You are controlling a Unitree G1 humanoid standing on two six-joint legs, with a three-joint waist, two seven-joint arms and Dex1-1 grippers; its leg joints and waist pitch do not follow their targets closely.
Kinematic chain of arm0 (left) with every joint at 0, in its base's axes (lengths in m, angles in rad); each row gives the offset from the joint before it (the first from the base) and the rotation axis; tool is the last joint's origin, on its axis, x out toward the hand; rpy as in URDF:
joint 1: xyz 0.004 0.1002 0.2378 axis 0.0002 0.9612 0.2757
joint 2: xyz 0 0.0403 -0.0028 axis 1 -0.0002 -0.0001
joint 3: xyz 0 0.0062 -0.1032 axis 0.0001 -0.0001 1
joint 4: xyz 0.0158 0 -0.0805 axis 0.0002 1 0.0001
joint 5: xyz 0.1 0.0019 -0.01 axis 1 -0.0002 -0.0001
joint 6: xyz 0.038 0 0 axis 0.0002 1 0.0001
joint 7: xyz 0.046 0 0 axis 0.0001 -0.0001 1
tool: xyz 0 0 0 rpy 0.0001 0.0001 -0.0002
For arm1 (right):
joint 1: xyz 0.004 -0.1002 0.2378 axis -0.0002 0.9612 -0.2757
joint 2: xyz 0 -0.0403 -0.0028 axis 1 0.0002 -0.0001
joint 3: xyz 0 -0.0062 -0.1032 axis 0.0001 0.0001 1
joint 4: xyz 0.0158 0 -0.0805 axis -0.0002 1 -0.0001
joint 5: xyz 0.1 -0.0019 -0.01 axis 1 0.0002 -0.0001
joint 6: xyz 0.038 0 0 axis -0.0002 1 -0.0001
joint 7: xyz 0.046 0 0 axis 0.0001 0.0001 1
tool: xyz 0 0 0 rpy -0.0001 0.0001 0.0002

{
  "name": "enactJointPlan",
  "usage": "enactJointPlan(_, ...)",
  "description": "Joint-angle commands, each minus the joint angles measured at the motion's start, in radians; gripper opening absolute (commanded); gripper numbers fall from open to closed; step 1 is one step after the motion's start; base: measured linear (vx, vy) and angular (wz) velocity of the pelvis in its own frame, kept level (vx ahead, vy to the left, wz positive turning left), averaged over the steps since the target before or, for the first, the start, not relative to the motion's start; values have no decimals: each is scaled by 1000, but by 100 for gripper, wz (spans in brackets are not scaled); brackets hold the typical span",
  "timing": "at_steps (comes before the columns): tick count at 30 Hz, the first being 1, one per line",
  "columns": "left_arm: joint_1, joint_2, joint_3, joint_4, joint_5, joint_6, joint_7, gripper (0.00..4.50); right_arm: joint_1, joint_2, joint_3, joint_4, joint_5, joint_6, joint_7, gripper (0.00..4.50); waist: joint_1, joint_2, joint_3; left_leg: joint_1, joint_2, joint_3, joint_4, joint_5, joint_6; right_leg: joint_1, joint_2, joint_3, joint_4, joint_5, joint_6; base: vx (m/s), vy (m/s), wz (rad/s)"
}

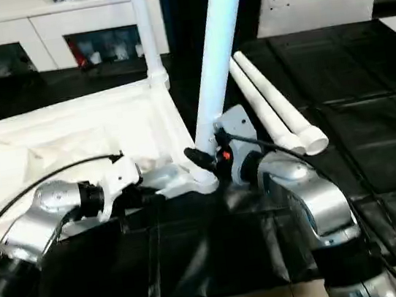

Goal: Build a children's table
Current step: Insert table leg to table base

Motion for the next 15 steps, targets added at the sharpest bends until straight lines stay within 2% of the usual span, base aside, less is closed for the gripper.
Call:
enactJointPlan(1,36,12,-17,-21,10,-4,2,0,-25,-21,29,19,-10,6,40,189,5,-12,-72,0,33,-2,-63,-114,22,59,-67,45,-68,-185,-207,0,0,0)
enactJointPlan(2,37,12,-17,-23,11,-3,3,0,-26,-23,31,21,-10,8,44,189,4,-11,-72,0,32,-3,-62,-108,24,61,-67,43,-65,-168,-212,0,0,0)
enactJointPlan(3,47,10,-10,-37,11,2,6,0,-28,-36,51,26,-12,20,68,189,4,-16,-72,1,32,0,-61,-107,29,60,-67,44,-67,-168,-213,0,0,0)
enactJointPlan(4,52,7,-5,-41,10,0,9,0,-28,-40,58,27,-15,23,73,189,6,-12,-72,1,33,0,-60,-102,33,61,-69,45,-65,-164,-214,0,0,0)
enactJointPlan(5,57,3,4,-45,8,-2,15,0,-27,-44,66,28,-19,26,78,189,5,-21,-73,0,33,1,-60,-97,35,62,-68,45,-66,-161,-213,0,0,0)
enactJointPlan(6,58,3,5,-45,8,-3,16,0,-27,-44,67,28,-19,28,78,189,6,-17,-74,0,33,0,-59,-92,37,63,-70,45,-63,-156,-215,0,0,0)
enactJointPlan(7,65,1,14,-49,6,-8,15,0,-28,-45,73,31,-17,42,81,189,6,-22,-74,-1,33,1,-59,-84,42,62,-69,45,-63,-156,-212,0,0,0)
enactJointPlan(9,67,-3,20,-45,3,-18,14,0,-30,-50,81,37,-19,46,88,189,6,-20,-74,0,32,1,-59,-86,42,61,-69,44,-64,-169,-209,0,0,0)
enactJointPlan(10,68,-6,24,-42,-3,-24,12,0,-32,-54,86,39,-21,50,92,189,5,-23,-73,0,32,1,-60,-92,40,61,-69,44,-65,-187,-204,0,0,0)
enactJointPlan(12,71,-9,30,-45,-12,-25,8,0,-34,-57,90,42,-24,53,98,189,5,-23,-73,1,32,3,-59,-98,38,60,-69,46,-68,-210,-195,0,0,0)
enactJointPlan(15,78,-10,37,-54,-25,-26,-6,0,-41,-68,98,51,-37,54,104,189,4,-24,-74,1,31,3,-59,-87,39,59,-69,45,-67,-206,-193,0,0,0)
